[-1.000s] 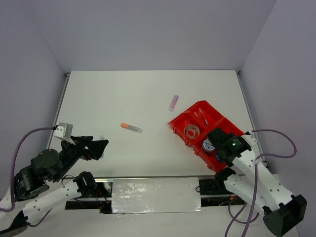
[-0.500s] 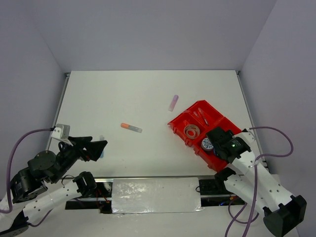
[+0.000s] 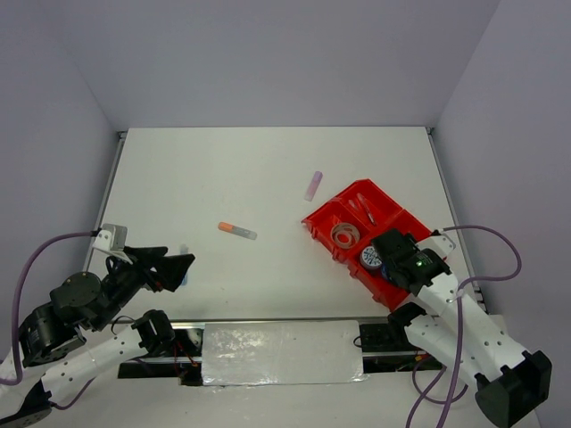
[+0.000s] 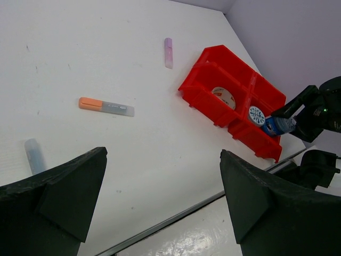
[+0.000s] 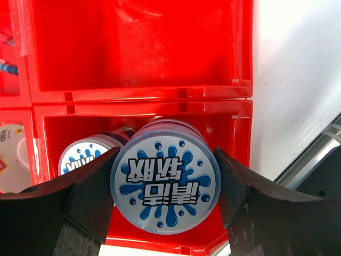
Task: Sort the stationery into containers
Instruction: Place the stationery in the storage box, then pick up the stationery from the center of the board.
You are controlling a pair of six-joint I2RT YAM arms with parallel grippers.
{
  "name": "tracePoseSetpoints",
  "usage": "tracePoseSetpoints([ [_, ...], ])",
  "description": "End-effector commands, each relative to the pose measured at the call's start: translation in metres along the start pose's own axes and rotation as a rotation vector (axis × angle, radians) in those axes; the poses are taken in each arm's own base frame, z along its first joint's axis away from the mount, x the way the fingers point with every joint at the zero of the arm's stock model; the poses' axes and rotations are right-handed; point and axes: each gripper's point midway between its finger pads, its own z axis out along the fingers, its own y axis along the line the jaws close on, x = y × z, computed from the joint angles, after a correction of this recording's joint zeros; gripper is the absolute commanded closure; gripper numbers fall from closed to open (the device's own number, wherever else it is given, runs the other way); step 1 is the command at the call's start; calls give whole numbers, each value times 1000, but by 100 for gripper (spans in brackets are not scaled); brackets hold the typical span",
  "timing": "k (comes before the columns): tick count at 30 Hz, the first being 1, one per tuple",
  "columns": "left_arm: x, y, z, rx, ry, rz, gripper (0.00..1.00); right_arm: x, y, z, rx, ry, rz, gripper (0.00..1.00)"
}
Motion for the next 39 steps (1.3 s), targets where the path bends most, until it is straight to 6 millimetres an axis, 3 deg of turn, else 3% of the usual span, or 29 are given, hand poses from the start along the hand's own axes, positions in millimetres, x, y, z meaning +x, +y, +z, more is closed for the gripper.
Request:
tracePoseSetpoints([
  [1,-13,-11,-1,44,-36,-20,1,-9,21,-4,-83,-19,58,31],
  [2,-12,-11,0,41,-33,-18,1,-9,21,-5,-86,-17,61,29],
  [3,-13,-11,-1,43,-36,-20,1,-10,22,-7,-90,-16,64,18],
  [7,-13,-11,-1,43,-39,-21,1,-15,24,-14,-105,-12,66,2],
  [13,-14,-11,-2,44,-41,-23,1,-27,36,-30,-174,-7,76,0],
  [15,-14,-10,-2,38,-43,-26,1,-36,52,-43,-262,-10,35,0],
  [19,-16,-4,-3,6,-53,-39,1,-58,113,-87,-551,-7,-44,0],
  [24,-16,13,-3,-93,-59,-73,1,-63,172,-107,-636,-29,-204,0],
  [26,-15,14,-1,-107,-52,-67,1,-52,209,-105,-632,-17,-347,0],
  [27,-14,13,0,-110,-48,-62,1,-32,225,-85,-569,20,-431,0],
  [28,-13,12,2,-108,-37,-56,1,-42,249,-95,-589,6,-445,0],
  [29,-12,12,3,-111,-36,-51,1,-38,262,-91,-573,12,-472,0],
  [30,-11,11,4,-110,-31,-49,1,-19,275,-68,-509,47,-541,0],
  [31,-10,11,5,-112,-25,-45,1,-28,300,-76,-535,26,-545,0],
  [32,-10,11,5,-110,-25,-42,1,-26,311,-68,-516,27,-558,0],
  [33,-10,10,5,-108,-24,-40,1,-3,315,-40,-426,74,-632,0],
  [34,-10,10,6,-108,-24,-39,1,-14,341,-48,-450,59,-607,0],
  [35,-10,10,6,-109,-24,-39,1,-10,349,-40,-436,76,-620,0],
  [36,-10,10,6,-110,-22,-39,1,12,350,-13,-370,134,-672,0],
  [37,-10,10,6,-112,-23,-38,1,2,371,-19,-401,120,-645,1],
  [38,-9,10,7,-112,-20,-35,1,6,377,-12,-395,133,-650,1],
  [39,-9,9,7,-109,-19,-32,1,22,377,8,-353,169,-686,1],
])
